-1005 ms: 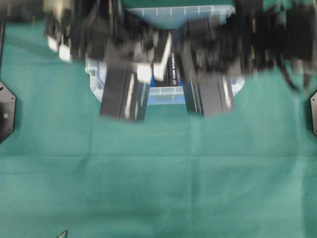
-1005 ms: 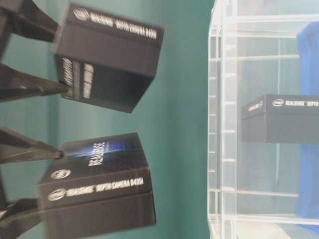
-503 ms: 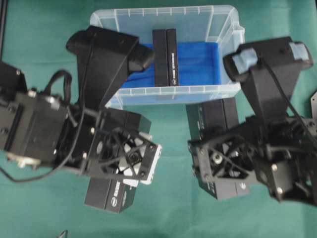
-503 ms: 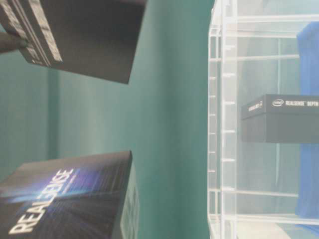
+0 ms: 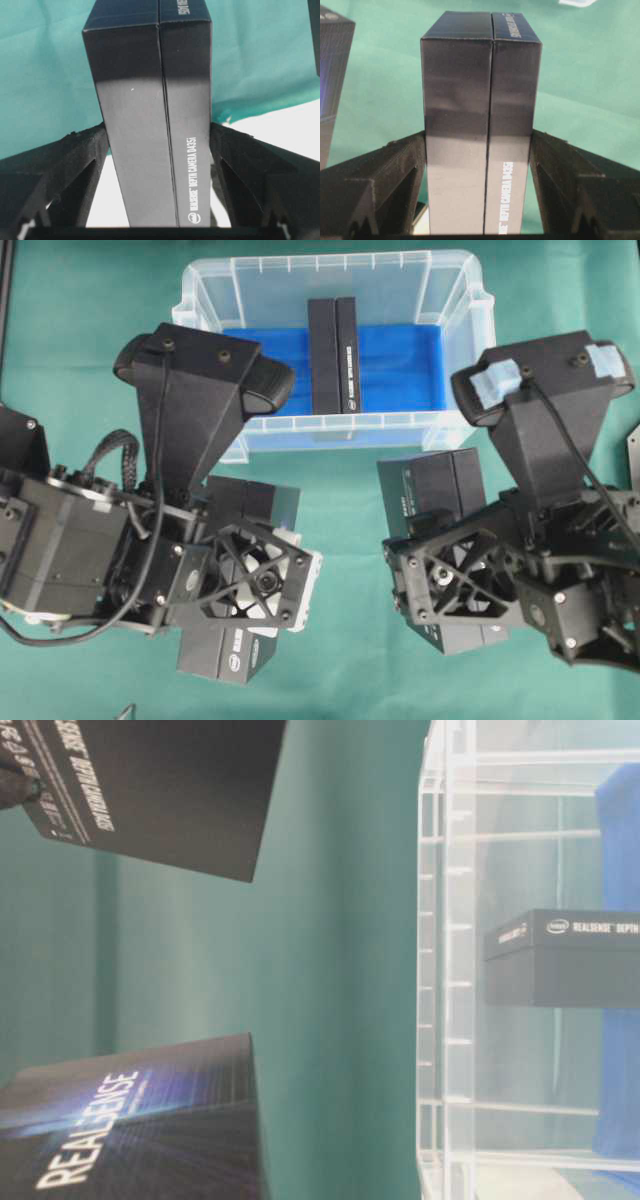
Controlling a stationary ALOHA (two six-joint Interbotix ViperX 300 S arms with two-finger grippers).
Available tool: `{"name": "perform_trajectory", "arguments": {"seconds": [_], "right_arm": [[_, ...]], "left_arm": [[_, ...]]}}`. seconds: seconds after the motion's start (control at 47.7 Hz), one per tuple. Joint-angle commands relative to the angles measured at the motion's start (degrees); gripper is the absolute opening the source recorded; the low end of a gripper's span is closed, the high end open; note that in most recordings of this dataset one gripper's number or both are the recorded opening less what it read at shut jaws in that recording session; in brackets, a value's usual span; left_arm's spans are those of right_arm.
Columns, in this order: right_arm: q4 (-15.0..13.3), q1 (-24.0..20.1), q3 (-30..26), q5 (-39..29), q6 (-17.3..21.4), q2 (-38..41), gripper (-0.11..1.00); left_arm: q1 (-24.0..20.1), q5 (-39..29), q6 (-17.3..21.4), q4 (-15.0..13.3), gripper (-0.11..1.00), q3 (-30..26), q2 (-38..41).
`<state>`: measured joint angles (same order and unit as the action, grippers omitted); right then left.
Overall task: Take the box out of the case with both arms.
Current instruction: 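Carry both held boxes toward the front of the table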
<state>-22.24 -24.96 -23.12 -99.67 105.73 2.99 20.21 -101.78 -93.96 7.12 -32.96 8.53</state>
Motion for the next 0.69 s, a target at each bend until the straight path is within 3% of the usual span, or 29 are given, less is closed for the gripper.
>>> {"name": "perform_trajectory", "arguments": {"seconds": [0.0,0.67], "right_arm": [[-0.53,-0.26,-1.49,-0.09,0.09,-0.88,0.67],[-0.53,-0.26,-1.49,0.18,0.09,-0.88,0.67]], "left_arm": [[0.09,0.26,-0.09,0.53,0.66,-0.70,-1.05],[-0.79,0.35,0.26,0.70,0.66,-0.53,-1.14]]}}
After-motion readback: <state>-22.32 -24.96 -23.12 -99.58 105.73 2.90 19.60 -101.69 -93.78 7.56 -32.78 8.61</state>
